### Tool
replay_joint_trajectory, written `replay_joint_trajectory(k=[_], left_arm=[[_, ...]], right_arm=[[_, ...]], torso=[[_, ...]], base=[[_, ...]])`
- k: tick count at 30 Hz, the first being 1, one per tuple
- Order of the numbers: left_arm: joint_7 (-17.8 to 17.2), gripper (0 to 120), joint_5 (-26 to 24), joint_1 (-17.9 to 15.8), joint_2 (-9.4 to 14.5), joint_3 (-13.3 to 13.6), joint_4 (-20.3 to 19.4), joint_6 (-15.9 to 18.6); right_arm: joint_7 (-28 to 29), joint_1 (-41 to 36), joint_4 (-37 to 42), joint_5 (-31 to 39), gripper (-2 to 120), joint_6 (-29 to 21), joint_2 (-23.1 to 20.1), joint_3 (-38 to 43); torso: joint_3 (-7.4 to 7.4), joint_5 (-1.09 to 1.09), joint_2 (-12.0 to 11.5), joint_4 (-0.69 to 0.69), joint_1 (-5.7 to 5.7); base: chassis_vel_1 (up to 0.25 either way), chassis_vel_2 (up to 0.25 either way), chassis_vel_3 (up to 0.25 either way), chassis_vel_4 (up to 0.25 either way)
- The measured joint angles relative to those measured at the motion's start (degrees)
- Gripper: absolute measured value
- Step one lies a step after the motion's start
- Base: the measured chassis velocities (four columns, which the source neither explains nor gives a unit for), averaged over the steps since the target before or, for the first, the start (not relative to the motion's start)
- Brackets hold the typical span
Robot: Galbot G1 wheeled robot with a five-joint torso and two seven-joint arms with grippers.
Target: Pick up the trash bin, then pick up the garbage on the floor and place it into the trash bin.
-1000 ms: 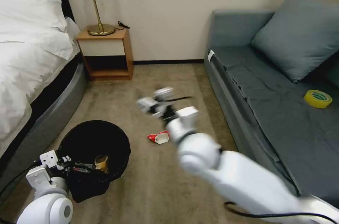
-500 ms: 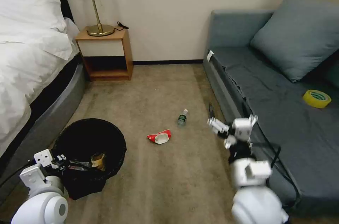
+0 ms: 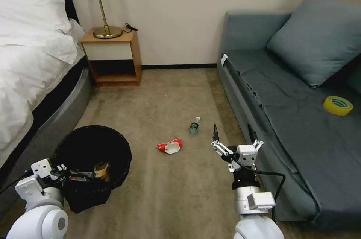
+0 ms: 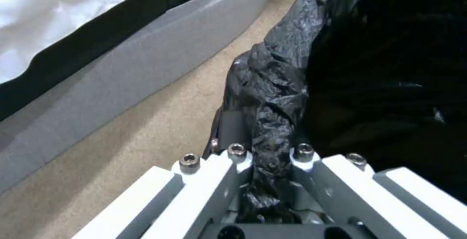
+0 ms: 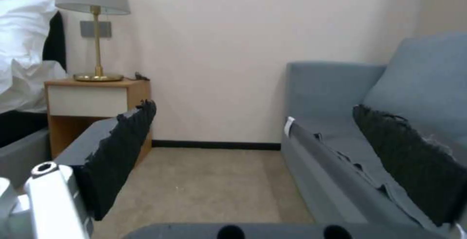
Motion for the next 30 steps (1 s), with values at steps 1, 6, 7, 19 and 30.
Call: replay_joint_trajectory(k=[1,6,7,19,30], left_arm=[[0.0,2,0.0,0.0,0.0,0.0,0.0,0.0],[0.0,2,0.0,0.0,0.0,-0.1,0.1,0.0],[0.0,2,0.0,-0.1,0.1,-0.1,0.1,0.0],[0.0,2,0.0,-0.4,0.2,-0.2,0.5,0.1],[0.0,2,-0.2,-0.7,0.5,-0.4,1.1,0.2]], right_arm=[[0.0,0.2,-0.2,0.1,100,0.0,-0.1,-0.1],[0.0,0.9,-0.8,0.5,100,0.0,-0.2,-0.3],[0.0,1.0,-0.8,0.5,100,0.0,-0.2,-0.3],[0.0,2.5,-1.9,1.5,100,-0.4,-0.9,-0.5],[-0.1,5.3,-3.6,3.4,100,-2.0,-1.8,-1.2]], torso=[[0.00,0.00,0.0,0.00,0.00],[0.00,0.01,0.0,0.00,0.00],[0.01,0.00,0.0,0.00,0.00],[0.01,0.00,0.0,-0.01,0.00],[0.01,0.00,0.0,-0.01,0.00]], base=[[-0.049,0.066,0.076,-0.070],[-0.123,0.128,0.133,-0.126],[-0.154,0.146,0.150,-0.156],[-0.130,0.124,0.114,-0.127],[-0.117,0.113,0.121,-0.113]])
